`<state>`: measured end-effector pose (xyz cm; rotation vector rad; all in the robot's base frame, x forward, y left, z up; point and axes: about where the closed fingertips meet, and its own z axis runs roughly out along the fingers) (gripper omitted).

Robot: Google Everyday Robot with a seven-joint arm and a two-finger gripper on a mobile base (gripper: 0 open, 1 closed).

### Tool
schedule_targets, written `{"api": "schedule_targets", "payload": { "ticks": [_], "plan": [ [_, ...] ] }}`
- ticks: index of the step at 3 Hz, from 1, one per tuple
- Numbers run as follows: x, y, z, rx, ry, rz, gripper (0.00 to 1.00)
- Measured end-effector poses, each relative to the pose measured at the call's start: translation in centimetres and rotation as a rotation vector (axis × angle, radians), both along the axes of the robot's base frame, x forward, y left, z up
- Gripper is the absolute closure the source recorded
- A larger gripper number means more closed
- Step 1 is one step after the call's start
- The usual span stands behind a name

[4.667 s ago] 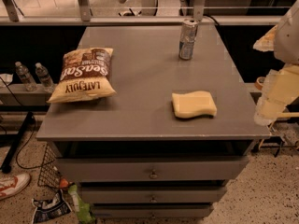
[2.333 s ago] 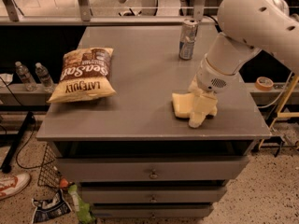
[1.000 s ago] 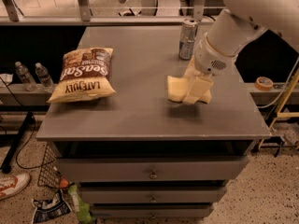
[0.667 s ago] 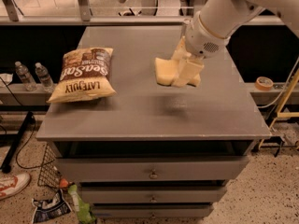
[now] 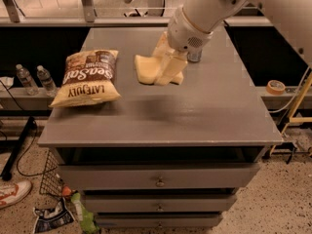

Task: Move sponge near brown chip bag

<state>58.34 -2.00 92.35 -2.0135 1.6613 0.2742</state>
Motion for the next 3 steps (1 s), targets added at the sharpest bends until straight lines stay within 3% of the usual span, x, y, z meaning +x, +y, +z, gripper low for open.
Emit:
{"api": "schedule_targets", "payload": {
  "ticks": [2,3],
  "plan": [
    [-0.9,4.9,-0.6,0.084,0.037,0.126,1.00],
    [-0.9,5.0,-0.7,0.083,0.037,0.127,0.82]
  ]
}}
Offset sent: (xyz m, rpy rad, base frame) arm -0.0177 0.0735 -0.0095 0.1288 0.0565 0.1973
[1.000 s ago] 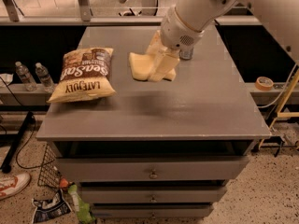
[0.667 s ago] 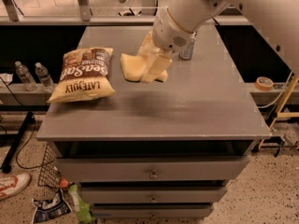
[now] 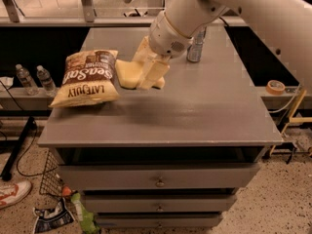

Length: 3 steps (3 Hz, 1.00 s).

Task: Move sponge near brown chip bag

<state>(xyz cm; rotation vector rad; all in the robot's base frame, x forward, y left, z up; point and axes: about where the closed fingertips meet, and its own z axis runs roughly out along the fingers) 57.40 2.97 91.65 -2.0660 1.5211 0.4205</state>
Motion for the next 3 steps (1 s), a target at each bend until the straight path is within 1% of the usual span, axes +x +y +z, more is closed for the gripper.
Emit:
{"api": "schedule_targets", "payload": {
  "ticks": [2,3],
  "plan": [
    [-0.05,0.32,-0.18,0.000,0.002,0.005,0.35],
    [-0.08,0.56,-0.30,0.000,0.004,0.009,0.04]
  ]
}}
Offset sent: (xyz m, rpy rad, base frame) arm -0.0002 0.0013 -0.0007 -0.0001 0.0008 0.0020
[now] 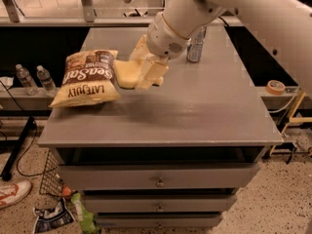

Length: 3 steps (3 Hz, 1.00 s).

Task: Move sponge near brown chip bag

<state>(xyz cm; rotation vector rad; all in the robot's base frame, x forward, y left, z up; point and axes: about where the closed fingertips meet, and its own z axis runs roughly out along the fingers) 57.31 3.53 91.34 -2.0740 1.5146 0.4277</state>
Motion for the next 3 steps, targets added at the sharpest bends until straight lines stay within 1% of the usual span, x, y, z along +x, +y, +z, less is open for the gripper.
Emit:
{"api": "schedule_targets", "payload": {
  "ticks": [1,2,3],
  "plan": [
    [-0.2,-0.1,0.2,-0.007,-0.006,-0.004,0.00],
    [-0.7,-0.7,1.0,-0.027,-0.024,-0.017,0.00],
    [-2.1,-4.8,2.6,-0.071,-0.055,-0.105,0.00]
  ]
}}
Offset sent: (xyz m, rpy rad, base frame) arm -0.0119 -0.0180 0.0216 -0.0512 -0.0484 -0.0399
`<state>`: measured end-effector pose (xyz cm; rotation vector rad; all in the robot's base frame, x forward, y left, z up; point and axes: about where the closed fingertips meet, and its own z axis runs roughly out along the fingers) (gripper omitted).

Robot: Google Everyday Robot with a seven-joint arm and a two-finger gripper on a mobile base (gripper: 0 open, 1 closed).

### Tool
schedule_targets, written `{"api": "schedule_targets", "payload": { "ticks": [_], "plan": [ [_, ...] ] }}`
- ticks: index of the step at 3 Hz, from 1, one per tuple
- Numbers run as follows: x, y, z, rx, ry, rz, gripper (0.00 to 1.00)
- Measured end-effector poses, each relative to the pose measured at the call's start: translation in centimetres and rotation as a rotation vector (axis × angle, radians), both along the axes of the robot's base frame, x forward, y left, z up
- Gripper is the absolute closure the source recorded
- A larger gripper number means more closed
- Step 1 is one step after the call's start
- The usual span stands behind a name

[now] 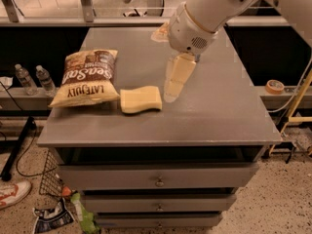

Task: Move sponge near brown chip bag

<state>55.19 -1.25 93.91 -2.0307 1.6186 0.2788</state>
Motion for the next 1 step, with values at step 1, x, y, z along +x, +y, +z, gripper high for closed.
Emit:
{"api": "schedule_targets", "payload": {
  "ticks": [1],
  "plan": [
    [-1.79,-6.29,0.12,-0.019,-0.002,-0.132,0.00]
  ]
}}
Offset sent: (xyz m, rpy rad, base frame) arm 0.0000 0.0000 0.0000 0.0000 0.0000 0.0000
